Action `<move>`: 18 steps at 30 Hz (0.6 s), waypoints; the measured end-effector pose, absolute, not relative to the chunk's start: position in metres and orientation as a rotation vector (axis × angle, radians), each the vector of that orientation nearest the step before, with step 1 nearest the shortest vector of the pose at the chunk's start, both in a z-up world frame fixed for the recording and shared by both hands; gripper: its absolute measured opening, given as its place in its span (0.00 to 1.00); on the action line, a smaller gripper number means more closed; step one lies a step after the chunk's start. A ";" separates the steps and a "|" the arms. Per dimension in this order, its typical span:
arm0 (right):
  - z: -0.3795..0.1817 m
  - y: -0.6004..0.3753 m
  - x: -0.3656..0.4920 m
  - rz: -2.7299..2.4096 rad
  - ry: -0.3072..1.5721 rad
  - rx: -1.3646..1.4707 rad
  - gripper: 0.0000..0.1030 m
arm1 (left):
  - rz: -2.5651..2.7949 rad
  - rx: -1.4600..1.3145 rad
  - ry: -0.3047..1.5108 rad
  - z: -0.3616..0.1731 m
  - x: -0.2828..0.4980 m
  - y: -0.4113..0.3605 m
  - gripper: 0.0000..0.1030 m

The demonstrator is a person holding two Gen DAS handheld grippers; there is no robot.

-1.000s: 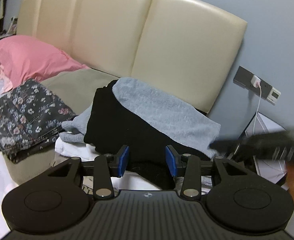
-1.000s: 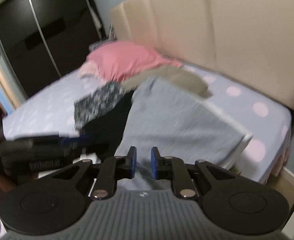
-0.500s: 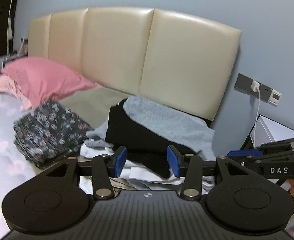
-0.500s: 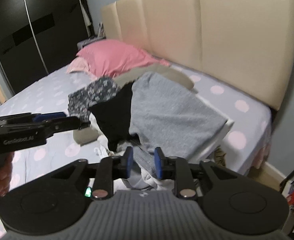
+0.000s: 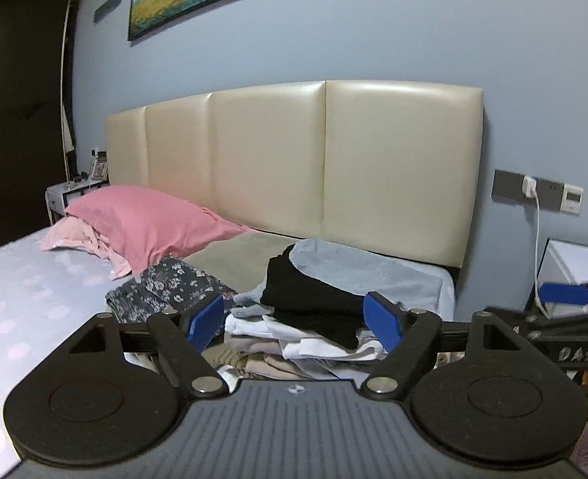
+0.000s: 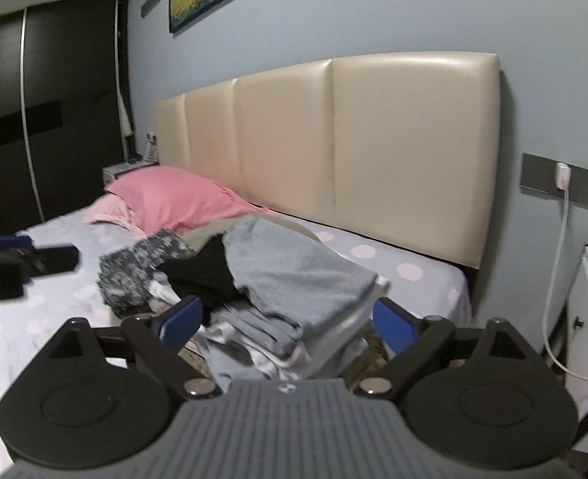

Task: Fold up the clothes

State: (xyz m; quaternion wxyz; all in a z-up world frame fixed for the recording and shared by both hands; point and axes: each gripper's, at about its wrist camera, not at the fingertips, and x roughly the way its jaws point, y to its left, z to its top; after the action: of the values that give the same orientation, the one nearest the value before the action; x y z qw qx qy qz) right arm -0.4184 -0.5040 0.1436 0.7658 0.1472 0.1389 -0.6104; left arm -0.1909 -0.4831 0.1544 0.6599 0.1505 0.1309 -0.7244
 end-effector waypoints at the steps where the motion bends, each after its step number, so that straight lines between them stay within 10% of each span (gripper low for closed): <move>1: 0.143 -0.502 -0.420 -1.333 0.296 0.341 0.91 | -1.631 0.335 0.299 0.153 -0.191 -0.480 0.75; 18: 0.134 -0.482 -0.414 -1.402 0.256 0.312 0.91 | -1.535 0.342 0.317 0.123 -0.197 -0.467 0.77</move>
State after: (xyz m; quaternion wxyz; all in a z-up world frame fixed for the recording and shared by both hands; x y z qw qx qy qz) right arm -0.4141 -0.4821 0.1340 0.7455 0.1427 0.1170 -0.6405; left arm -0.1970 -0.4666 0.1234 0.6952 0.1531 0.1422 -0.6878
